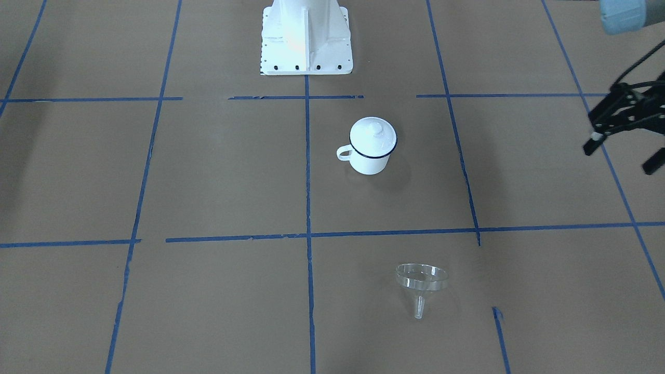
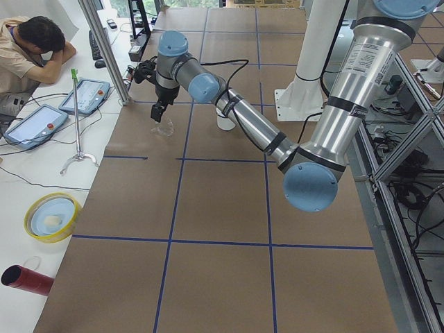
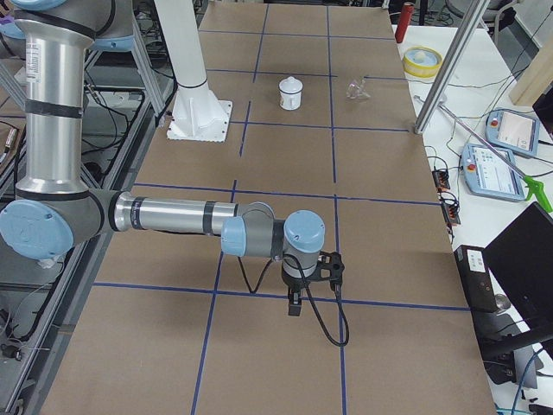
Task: Place funnel on cup
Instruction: 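Move the left gripper out toward the white mug with lid, then lower the left gripper onto the white lid and grasp its knob, then lift the white lid off the mug with the left gripper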
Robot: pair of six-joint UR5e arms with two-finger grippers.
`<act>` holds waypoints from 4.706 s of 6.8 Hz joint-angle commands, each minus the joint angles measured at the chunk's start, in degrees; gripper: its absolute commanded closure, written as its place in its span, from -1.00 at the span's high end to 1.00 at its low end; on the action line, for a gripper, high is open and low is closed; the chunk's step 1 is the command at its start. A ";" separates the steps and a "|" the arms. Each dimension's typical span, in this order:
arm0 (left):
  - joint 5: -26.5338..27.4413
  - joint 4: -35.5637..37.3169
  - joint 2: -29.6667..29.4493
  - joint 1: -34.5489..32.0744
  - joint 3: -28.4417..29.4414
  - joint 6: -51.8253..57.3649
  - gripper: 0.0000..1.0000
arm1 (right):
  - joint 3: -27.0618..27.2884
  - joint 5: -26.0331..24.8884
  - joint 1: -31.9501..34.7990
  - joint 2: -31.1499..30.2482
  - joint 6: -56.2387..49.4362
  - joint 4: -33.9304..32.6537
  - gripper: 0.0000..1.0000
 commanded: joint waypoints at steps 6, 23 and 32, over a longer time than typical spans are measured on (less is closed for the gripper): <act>22.60 13.65 -13.18 37.71 -2.19 -49.95 1.00 | 0.02 0.00 0.00 0.00 0.00 0.00 1.00; 25.97 13.49 -12.75 39.85 -0.34 -51.55 -0.82 | 0.02 0.00 0.00 0.00 0.00 0.00 1.00; 19.47 20.92 2.79 23.67 -18.56 -20.08 -1.00 | 0.02 0.00 0.00 0.00 0.00 0.00 1.00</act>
